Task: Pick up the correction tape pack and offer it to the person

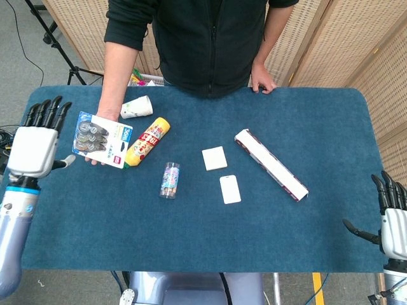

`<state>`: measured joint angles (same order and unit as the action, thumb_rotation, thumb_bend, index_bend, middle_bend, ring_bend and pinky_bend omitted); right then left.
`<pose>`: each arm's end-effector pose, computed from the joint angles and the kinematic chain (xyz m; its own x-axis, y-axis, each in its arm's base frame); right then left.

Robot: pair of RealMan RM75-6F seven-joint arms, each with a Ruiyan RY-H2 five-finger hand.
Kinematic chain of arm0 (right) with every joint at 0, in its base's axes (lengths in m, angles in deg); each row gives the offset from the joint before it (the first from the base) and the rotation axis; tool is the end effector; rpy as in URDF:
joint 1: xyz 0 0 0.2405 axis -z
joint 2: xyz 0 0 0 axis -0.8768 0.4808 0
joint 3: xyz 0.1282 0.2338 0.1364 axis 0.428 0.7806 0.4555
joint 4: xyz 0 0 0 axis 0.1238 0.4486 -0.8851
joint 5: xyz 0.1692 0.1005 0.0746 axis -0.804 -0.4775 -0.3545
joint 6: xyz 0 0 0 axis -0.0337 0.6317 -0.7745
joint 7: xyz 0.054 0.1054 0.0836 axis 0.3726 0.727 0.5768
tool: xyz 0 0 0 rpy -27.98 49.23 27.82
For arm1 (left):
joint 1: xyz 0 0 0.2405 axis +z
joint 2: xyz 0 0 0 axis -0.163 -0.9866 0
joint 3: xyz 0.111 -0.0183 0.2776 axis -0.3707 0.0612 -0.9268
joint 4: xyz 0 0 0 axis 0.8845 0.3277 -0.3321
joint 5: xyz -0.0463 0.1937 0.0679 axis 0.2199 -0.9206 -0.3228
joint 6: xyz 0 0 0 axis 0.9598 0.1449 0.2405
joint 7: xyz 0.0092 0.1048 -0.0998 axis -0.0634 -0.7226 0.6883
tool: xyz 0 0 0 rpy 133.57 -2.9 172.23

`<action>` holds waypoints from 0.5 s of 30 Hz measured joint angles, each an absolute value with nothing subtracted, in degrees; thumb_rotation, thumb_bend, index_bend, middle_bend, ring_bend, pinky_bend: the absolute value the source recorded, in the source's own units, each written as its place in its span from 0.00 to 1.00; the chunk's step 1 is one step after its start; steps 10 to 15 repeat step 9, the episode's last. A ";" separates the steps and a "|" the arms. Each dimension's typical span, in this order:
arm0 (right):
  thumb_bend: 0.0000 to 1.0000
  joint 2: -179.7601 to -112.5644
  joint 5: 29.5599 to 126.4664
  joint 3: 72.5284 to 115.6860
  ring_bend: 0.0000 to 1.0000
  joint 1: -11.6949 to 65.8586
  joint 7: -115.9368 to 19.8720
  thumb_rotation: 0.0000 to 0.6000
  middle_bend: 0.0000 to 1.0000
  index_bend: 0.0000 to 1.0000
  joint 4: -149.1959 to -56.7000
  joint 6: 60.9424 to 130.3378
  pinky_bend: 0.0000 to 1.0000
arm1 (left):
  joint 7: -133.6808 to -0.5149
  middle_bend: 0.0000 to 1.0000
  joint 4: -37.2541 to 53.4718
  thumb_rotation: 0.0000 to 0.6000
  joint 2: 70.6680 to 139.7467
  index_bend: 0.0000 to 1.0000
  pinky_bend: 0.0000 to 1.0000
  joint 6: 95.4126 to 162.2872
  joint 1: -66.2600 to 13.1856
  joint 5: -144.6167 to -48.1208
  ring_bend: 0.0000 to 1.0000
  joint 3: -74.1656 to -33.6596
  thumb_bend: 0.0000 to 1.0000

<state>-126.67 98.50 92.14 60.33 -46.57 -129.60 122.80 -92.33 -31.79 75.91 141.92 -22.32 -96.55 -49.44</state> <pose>-0.3266 -0.1776 0.1976 0.2074 0.1688 0.9636 -0.9778 0.0652 0.1990 -0.2014 0.3312 0.2248 0.5324 -0.1292 0.8366 0.8330 -0.0955 -0.5449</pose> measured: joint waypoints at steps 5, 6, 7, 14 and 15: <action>0.00 -126.90 99.11 91.82 0.00 60.40 -47.09 1.00 0.00 0.00 -129.68 123.03 0.00 | -77.25 0.00 -27.11 1.00 76.14 0.00 0.07 144.39 -15.54 -104.53 0.00 -53.58 0.00; 0.00 -126.97 99.20 91.77 0.00 60.43 -47.21 1.00 0.00 0.00 -129.68 123.11 0.00 | -74.57 0.00 -25.69 1.00 76.57 0.00 0.07 144.92 -14.34 -105.77 0.00 -54.39 0.00; 0.00 -127.04 99.30 91.72 0.00 60.46 -47.34 1.00 0.00 0.00 -129.68 123.19 0.00 | -71.03 0.00 -23.47 1.00 77.37 0.00 0.07 145.70 -12.75 -107.41 0.00 -55.43 0.00; 0.00 -127.11 99.41 91.65 0.00 60.50 -47.51 1.00 0.00 0.00 -129.68 123.28 0.00 | -65.95 0.00 -19.79 1.00 78.97 0.00 0.06 146.95 -10.37 -109.60 0.00 -56.94 0.00; 0.00 -127.11 99.41 91.65 0.00 60.50 -47.51 1.00 0.00 0.00 -129.68 123.28 0.00 | -65.95 0.00 -19.79 1.00 78.97 0.00 0.06 146.95 -10.37 -109.60 0.00 -56.94 0.00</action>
